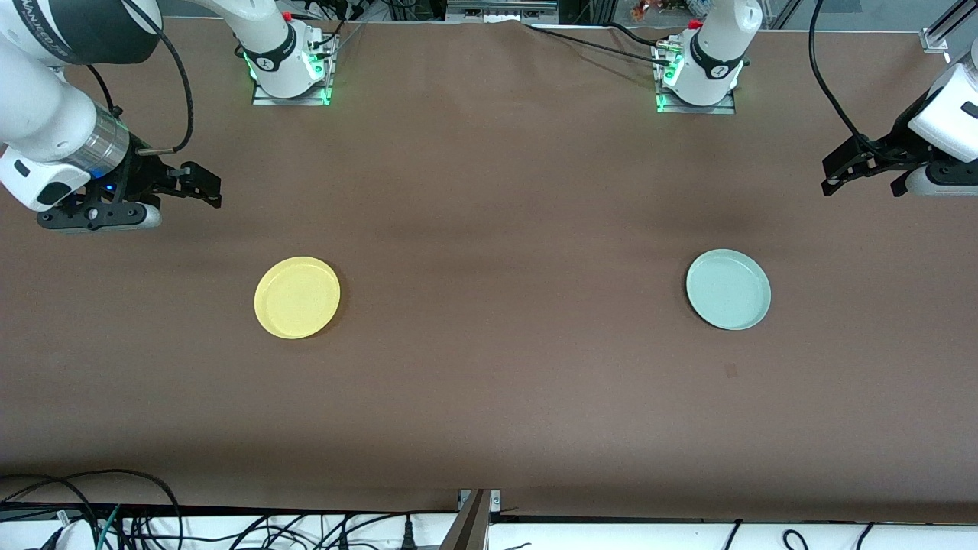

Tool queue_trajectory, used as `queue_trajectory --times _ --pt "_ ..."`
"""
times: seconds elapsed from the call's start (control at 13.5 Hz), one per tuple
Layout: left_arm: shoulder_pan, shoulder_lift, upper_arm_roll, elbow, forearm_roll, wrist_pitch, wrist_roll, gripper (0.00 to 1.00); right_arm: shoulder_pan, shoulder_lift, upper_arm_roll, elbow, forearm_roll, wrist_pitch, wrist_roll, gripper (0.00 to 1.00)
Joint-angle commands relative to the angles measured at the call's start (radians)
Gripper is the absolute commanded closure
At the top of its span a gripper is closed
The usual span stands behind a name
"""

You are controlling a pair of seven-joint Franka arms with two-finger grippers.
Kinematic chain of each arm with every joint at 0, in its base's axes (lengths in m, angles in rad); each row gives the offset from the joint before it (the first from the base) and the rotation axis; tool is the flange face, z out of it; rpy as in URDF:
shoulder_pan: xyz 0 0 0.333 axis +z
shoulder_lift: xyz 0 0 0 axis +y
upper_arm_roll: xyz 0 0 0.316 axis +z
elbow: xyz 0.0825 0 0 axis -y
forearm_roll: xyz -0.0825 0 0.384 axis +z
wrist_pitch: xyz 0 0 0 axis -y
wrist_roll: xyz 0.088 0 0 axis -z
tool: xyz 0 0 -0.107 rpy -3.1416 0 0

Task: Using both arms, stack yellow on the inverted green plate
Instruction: 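Lower the left gripper to the rim of the green plate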

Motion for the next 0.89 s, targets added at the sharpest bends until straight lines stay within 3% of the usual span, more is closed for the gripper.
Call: queue_trajectory --times 0.0,0.45,0.82 --pt "0.004 0.004 -0.005 0.027 -0.024 -0.042 0.001 0.0 0.002 -0.014 -0.001 -0.014 -0.018 0.0 -0.002 0.0" --pt "0.004 0.028 -0.009 0.033 -0.023 -0.065 0.026 0.0 0.001 -0.016 -0.003 -0.014 -0.018 -0.002 -0.002 0.0" --pt "0.023 0.209 0.004 0.068 -0.021 -0.057 0.269 0.0 0.001 -0.016 -0.006 -0.014 -0.018 0.001 -0.002 0.0"
